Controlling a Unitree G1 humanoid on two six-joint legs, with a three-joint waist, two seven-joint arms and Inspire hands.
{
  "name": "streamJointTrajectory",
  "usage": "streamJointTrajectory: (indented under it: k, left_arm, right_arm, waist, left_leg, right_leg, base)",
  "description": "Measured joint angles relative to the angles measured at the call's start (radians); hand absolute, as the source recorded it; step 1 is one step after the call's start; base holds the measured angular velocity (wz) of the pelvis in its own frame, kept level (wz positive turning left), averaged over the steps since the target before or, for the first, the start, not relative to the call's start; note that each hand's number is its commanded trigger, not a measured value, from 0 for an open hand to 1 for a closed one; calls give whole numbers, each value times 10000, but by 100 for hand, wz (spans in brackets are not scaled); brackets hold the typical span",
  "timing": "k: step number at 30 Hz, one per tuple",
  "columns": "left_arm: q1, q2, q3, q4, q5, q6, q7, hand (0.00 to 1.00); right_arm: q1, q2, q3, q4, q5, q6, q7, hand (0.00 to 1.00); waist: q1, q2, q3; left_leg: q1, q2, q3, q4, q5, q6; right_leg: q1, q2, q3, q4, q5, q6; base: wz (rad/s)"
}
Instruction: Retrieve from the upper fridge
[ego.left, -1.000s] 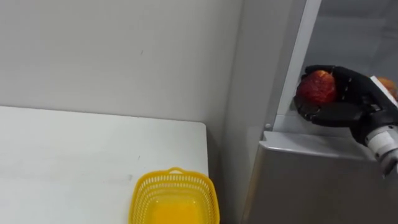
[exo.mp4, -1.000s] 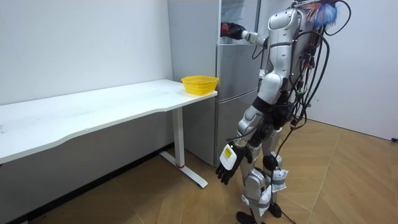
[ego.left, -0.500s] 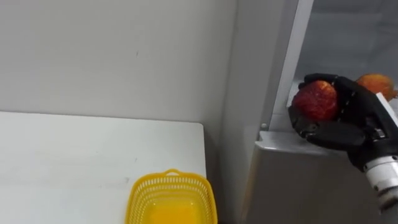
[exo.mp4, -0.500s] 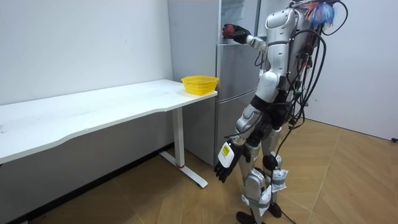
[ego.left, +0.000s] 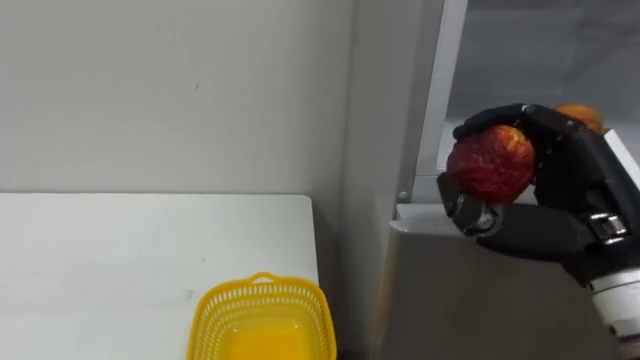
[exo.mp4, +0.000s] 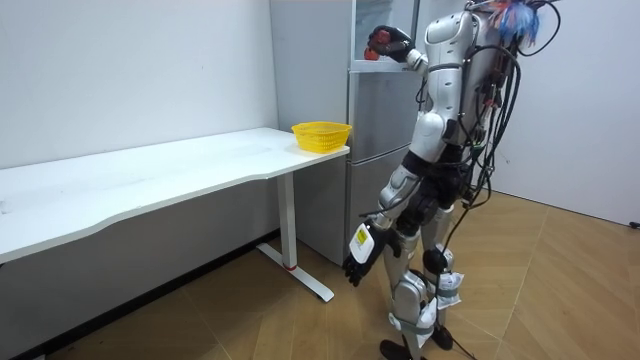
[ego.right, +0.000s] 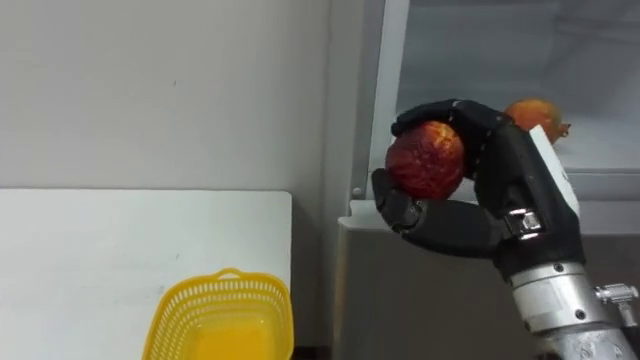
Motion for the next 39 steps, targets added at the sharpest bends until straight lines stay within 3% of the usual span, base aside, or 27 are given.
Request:
streamJointTrajectory:
  k: [4, 10, 16, 18, 19, 23, 28, 31, 35, 39]
  left_arm:
    - [-109, 9, 11, 207, -11, -192, -8, 0]
    - [-420, 14, 2, 833, -5, -349, -28, 0]
    - [-522, 138, -257, 760, -11, -362, -455, 0]
    - [-599, 194, -379, 741, -13, -364, -514, 0]
    - [-607, 200, -387, 714, -7, -365, -526, 0]
    - [-759, 201, -376, 717, 7, -366, -767, 0]
    - [-806, 209, -365, 718, 18, -361, -846, 0]
    - [-758, 210, -359, 732, 8, -332, -813, 0]
    - [-692, 266, -364, 730, -4, -138, -950, 0]
    - [-739, 278, -365, 718, -5, -137, -1266, 0]
  right_arm:
    - [46, 89, 193, -570, -850, -69, 405, 100]
    - [43, 102, 694, -848, -1322, -185, 1227, 100]
    - [29, 102, 1444, -83, -2091, -190, 1897, 100]
    - [27, 101, 1622, 236, -2206, -191, 2050, 100]
    - [24, 102, 1659, 323, -2289, -192, 2053, 100]
    - [-18, 109, 1908, 1133, -3557, -237, 2149, 100]
    - [-685, 300, 2289, 2241, -4489, -179, 2262, 100]
    - [-982, 311, 2472, 3019, -4808, 61, 2262, 100]
    - [-1500, 452, 2676, 4083, -4912, 144, 2238, 100]
    - [-2027, 696, 2894, 4952, -5027, 239, 2066, 100]
  waist:
    - [144, -62, 66]
    - [407, -196, 93]
    - [810, -326, 95]
    - [908, -363, 209]
    - [921, -369, 217]
    - [1251, -433, 195]
    - [1522, -508, 203]
    - [1750, -615, 209]
    - [1989, -776, 267]
    - [2121, -762, 278]
  left_leg:
    - [-16, 41, 138, -4, -2, -1]
    - [-19, 41, 162, -2, -3, 0]
    - [-149, 36, 124, 35, -6, 6]
    - [-236, 36, 32, 113, -12, 11]
    - [-284, 36, -2, 154, -13, 11]
    - [-351, 25, -123, 216, -11, 11]
    - [-365, 11, -181, 261, -9, 12]
    - [-398, -37, -353, 305, -6, 20]
    - [-451, -85, -572, 370, 0, 33]
    - [-587, -105, -747, 553, -21, 61]
  right_leg:
    - [-141, 25, 196, 130, 1, -3]
    - [-183, 27, 255, 160, 1, -3]
    - [-265, 8, 174, 157, 18, -10]
    - [-274, 4, 88, 156, 18, -10]
    - [-290, 4, 66, 155, 18, -10]
    - [-291, -13, -76, 154, 18, -10]
    - [-260, -28, -172, 151, 17, -10]
    - [-197, -58, -293, 139, 14, -7]
    - [-141, -97, -567, 135, 1, 11]
    - [-133, -134, -820, 143, 1, 12]
  base:
    - [-13]
    - [-2]
    - [2]
    - [11]
    - [20]
    - [7]
    - [3]
    - [15]
    - [17]
    - [16]
